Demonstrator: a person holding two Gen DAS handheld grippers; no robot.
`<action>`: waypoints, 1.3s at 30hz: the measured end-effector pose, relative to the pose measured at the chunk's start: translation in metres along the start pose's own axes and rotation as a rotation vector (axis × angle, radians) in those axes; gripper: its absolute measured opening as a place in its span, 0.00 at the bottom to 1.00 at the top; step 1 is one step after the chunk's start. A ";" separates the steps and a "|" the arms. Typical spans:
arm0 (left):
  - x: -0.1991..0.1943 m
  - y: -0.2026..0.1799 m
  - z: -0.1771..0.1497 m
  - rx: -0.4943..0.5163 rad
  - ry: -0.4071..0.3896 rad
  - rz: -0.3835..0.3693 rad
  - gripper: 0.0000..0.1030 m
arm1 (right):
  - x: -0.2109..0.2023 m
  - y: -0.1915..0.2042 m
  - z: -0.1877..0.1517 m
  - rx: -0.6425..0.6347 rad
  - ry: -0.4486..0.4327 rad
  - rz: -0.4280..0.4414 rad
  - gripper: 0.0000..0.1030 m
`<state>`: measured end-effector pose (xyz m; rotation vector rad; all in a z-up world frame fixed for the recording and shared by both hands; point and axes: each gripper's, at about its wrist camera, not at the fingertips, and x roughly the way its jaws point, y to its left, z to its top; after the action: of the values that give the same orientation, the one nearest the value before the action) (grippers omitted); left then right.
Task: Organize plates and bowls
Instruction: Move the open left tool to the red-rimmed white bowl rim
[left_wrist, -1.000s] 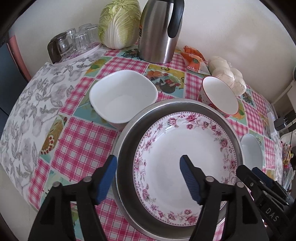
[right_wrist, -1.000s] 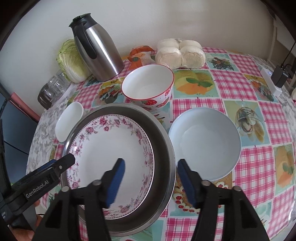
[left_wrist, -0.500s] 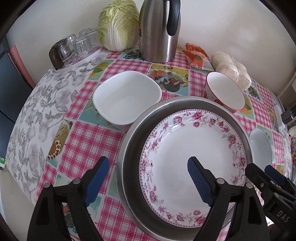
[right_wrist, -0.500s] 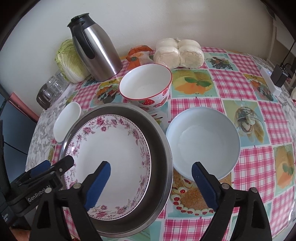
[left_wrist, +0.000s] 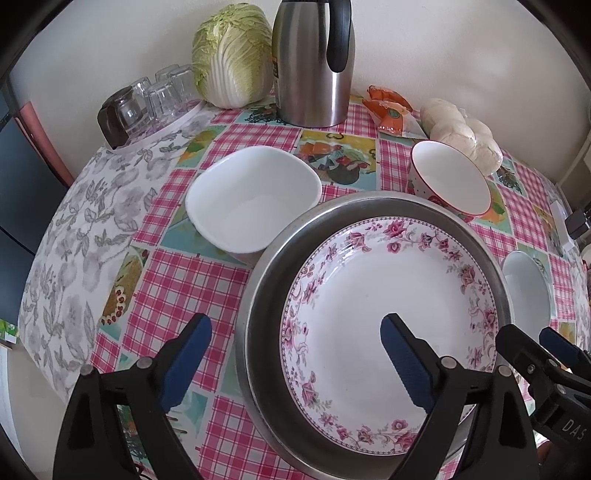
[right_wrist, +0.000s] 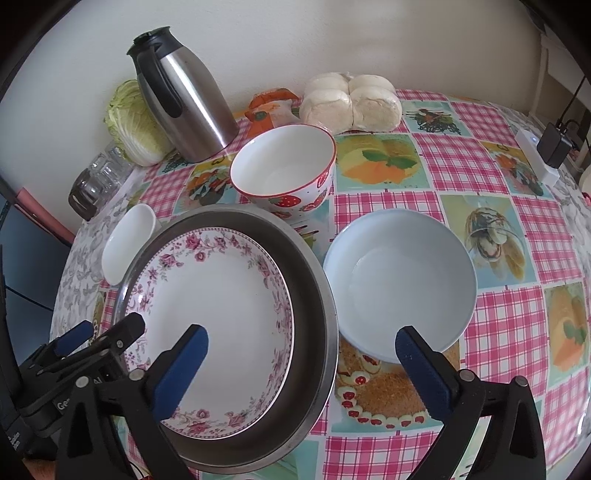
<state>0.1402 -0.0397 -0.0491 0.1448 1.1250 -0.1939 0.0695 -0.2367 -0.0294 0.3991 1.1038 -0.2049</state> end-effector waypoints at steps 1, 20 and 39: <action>0.000 0.000 0.000 0.001 -0.006 0.008 0.94 | 0.000 0.000 0.000 -0.002 -0.002 0.001 1.00; -0.011 -0.018 0.046 -0.063 -0.174 -0.037 0.99 | -0.023 -0.020 0.042 0.071 -0.211 0.004 1.00; 0.011 -0.059 0.113 -0.024 -0.211 -0.193 0.99 | -0.014 -0.056 0.093 0.177 -0.266 -0.057 1.00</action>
<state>0.2307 -0.1222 -0.0124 -0.0067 0.9297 -0.3596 0.1203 -0.3270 0.0078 0.4834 0.8382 -0.3968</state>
